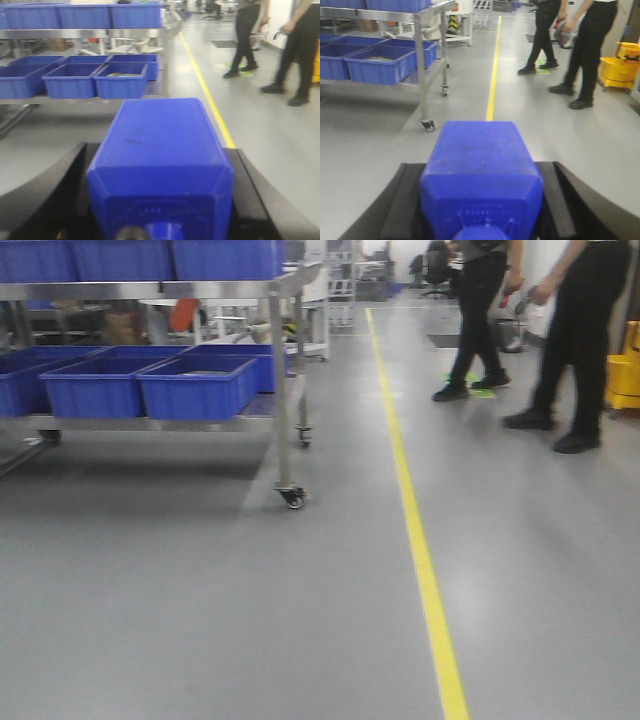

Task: Pick and sort blue part to right shelf
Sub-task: 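Turn the base away from the table, carrying both parts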

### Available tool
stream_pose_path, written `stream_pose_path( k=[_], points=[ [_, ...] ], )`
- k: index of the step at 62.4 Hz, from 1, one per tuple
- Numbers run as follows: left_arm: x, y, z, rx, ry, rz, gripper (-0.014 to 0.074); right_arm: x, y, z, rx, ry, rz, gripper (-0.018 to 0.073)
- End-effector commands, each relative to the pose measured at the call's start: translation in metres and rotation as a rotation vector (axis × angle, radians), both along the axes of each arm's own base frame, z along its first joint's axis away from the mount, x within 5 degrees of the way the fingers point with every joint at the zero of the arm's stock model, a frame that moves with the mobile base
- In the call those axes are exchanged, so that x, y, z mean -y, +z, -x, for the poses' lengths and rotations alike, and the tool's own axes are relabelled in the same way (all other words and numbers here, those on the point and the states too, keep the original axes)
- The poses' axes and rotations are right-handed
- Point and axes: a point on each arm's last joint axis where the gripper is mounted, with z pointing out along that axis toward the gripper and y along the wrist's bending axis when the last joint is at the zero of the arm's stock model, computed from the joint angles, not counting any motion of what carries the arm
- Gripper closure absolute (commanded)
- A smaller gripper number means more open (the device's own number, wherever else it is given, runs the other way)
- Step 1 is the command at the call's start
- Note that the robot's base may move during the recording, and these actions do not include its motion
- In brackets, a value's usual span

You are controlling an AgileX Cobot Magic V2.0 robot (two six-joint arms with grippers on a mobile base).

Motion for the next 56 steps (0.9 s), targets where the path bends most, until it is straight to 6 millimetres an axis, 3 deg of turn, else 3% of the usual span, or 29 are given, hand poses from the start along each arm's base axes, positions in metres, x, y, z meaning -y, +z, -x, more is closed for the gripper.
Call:
stream_pose_path(
  k=[1,56],
  points=[
    [-0.0014,0.0189,0.0019,0.109,0.017,0.018,0.021,-0.0002,0.0175,0.0007,0.114,0.001,0.016,0.0174],
    [-0.0013,0.018,0.0017,0.104,0.016,0.018,0.0211,-0.0002,0.0174,0.0006,0.113,0.001,0.016,0.0174]
  ],
)
